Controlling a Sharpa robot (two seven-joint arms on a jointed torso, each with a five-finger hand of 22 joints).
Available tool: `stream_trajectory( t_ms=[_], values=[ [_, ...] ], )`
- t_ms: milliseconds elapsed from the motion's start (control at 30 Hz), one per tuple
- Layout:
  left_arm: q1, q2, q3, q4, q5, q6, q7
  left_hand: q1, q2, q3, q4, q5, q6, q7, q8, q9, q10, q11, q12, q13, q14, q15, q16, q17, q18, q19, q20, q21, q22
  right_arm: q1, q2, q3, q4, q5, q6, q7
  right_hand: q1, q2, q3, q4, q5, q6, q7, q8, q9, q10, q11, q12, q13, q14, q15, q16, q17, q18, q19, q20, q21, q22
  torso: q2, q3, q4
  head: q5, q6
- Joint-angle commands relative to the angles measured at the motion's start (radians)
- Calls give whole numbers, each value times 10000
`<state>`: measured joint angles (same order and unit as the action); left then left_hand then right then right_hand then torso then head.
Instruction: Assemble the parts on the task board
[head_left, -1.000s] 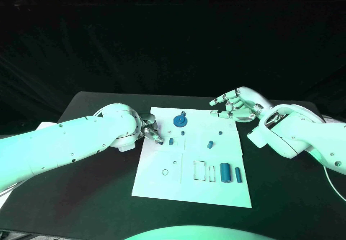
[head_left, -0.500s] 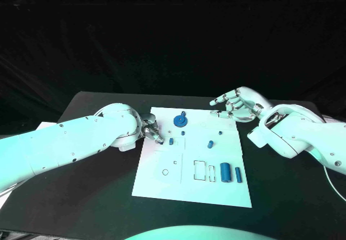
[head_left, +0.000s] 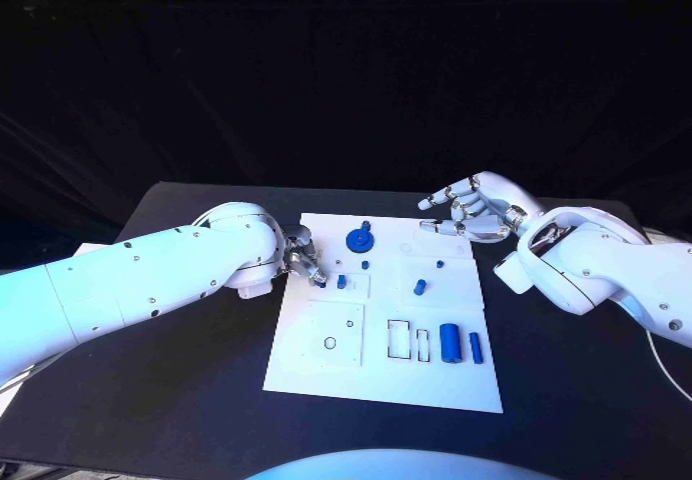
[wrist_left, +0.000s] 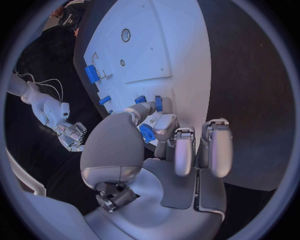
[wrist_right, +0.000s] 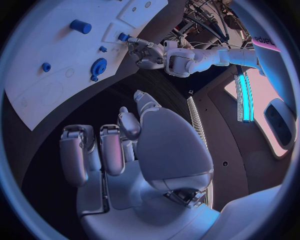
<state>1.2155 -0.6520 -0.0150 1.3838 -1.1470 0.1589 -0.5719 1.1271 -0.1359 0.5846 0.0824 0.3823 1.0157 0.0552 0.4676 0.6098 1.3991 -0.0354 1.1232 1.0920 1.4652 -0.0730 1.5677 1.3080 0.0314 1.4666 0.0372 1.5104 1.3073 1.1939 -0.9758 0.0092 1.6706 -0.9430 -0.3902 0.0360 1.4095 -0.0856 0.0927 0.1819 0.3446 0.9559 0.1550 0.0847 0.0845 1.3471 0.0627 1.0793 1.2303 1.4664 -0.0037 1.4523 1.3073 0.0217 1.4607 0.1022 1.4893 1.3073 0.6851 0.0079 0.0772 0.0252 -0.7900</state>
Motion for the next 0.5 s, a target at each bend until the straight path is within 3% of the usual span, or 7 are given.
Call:
stream_trajectory(
  t_ms=[33,267,500],
  values=[
    [-94,93,-69,17,322,735,-188,-164,29,966,-1076,44,282,-190,23,-16,89,10,73,21,1056,-98,31,2628,-141,689,-93,49,2156,-5,-12,1,32,-35,107,43,41,26,-36,-2,44,76,-22,-23,-14,-33,-8,-33,-12,626,-66,-22,825,152,-36,-7,-36,1275,-2,0,2,-13,-11],
    [-93,126,-71,-7,340,930,-352,-460,143,656,-828,45,383,-252,0,-55,134,-37,71,7,1056,-129,31,2628,-155,719,-109,91,2199,-5,-36,1,51,-35,103,36,43,22,-40,-6,72,76,-22,-30,-19,-37,-9,-41,-23,626,-67,-32,817,156,-47,-9,-48,1260,-10,-10,12,-39,-30],
    [-92,159,-71,-26,343,714,-368,-791,256,437,-559,53,468,-285,-50,-114,170,-65,107,39,1056,-155,31,2628,-168,747,-128,129,2237,-4,-42,1,57,-36,96,36,43,22,-40,-6,72,76,-22,-30,-19,-37,-9,-41,-23,626,-67,-32,817,156,-47,-9,-48,1260,-11,-12,17,-48,-21]
  ],
)
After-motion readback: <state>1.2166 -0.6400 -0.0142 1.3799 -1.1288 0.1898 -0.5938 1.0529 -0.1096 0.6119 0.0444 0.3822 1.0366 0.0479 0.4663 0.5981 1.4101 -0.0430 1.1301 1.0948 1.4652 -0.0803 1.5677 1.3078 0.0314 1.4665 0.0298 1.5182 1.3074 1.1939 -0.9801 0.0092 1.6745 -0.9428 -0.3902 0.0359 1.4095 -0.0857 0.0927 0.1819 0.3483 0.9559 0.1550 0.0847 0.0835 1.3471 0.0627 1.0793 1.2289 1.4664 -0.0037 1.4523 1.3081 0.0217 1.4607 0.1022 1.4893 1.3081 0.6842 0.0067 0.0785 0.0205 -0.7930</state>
